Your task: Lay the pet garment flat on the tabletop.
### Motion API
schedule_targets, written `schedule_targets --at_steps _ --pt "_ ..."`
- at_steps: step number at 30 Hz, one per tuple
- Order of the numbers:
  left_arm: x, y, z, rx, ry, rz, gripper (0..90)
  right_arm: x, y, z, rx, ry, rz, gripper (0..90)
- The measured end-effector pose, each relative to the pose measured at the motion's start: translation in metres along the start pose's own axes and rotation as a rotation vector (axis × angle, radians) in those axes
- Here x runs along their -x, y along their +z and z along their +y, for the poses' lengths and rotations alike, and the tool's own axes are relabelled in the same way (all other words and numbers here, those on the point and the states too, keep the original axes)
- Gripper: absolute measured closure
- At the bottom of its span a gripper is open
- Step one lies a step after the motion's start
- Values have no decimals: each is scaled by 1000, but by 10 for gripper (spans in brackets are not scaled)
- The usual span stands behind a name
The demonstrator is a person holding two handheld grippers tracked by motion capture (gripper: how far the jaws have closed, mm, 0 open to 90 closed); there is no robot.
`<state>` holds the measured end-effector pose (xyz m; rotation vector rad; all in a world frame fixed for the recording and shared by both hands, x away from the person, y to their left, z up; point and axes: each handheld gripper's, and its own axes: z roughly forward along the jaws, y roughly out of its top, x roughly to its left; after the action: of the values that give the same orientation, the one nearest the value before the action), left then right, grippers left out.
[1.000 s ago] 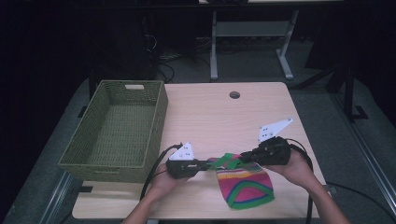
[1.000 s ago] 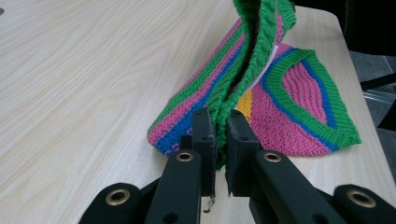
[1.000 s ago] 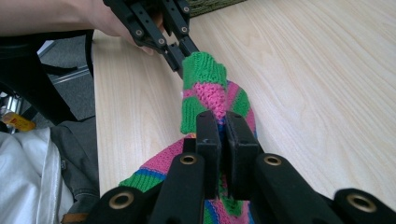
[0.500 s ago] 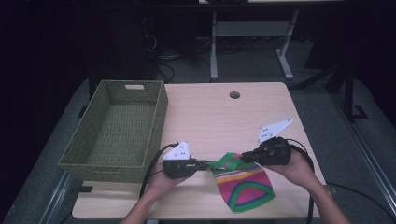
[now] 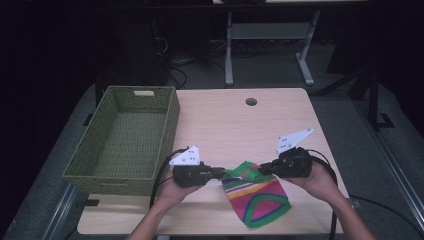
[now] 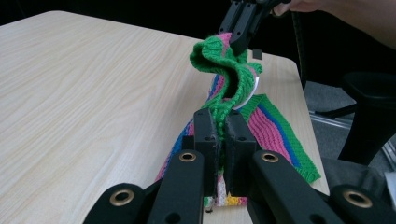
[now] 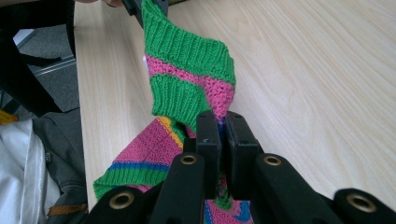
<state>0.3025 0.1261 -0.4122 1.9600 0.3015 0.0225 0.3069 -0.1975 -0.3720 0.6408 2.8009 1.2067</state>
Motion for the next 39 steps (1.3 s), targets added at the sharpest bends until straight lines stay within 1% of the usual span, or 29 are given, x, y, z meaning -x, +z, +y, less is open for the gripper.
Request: schedule_targets --at_steps 5,7,8,10,11,13,14,18,19,20,21,22,23,25,28,30,32,36,39 --pt "2 -2 4 8 0 -3 857 -3 0 -2 -5 -10 0 853" --pt "3 -4 8 7 4 -8 857 -6 0 -2 -4 -13 1 853" --pt "4 -5 9 5 10 -9 856 -7 -1 -1 -3 -25 1 853" --pt "6 -7 12 1 17 -9 857 -10 -1 -1 2 -23 6 853" --pt "6 -9 14 -2 20 -9 856 -11 -1 -1 1 -34 8 853" --pt "7 -11 16 -6 24 -10 857 -15 -1 0 6 -30 15 852" --pt "7 -12 17 -16 25 -8 856 -16 0 0 7 -41 16 853" --pt "5 -15 23 -36 21 -5 856 -21 3 0 14 -41 39 853" --pt "4 -16 24 -41 27 1 856 -21 4 0 13 -41 44 853" --pt "3 -16 25 -47 22 2 856 -21 6 0 10 -47 46 852" --pt "2 -15 27 -59 27 8 856 -22 7 0 8 -50 48 852" --pt "2 -15 27 -59 27 8 856 -22 7 0 8 -50 48 852" --pt "-1 -14 29 -67 26 13 855 -23 10 1 3 -57 54 852" --pt "-4 -10 31 -82 34 22 855 -23 11 1 0 -62 46 852" --pt "-9 -5 32 -91 26 25 855 -19 10 -1 3 -47 37 852" --pt "-11 -2 32 -88 18 25 855 -14 7 -3 16 -18 34 852" --pt "-14 2 33 -93 16 25 855 -9 5 -5 23 -11 28 851" --pt "-20 7 33 -85 -2 26 854 0 1 -7 37 12 13 851" --pt "-25 11 34 -91 -11 36 854 6 -2 -7 45 22 3 851"
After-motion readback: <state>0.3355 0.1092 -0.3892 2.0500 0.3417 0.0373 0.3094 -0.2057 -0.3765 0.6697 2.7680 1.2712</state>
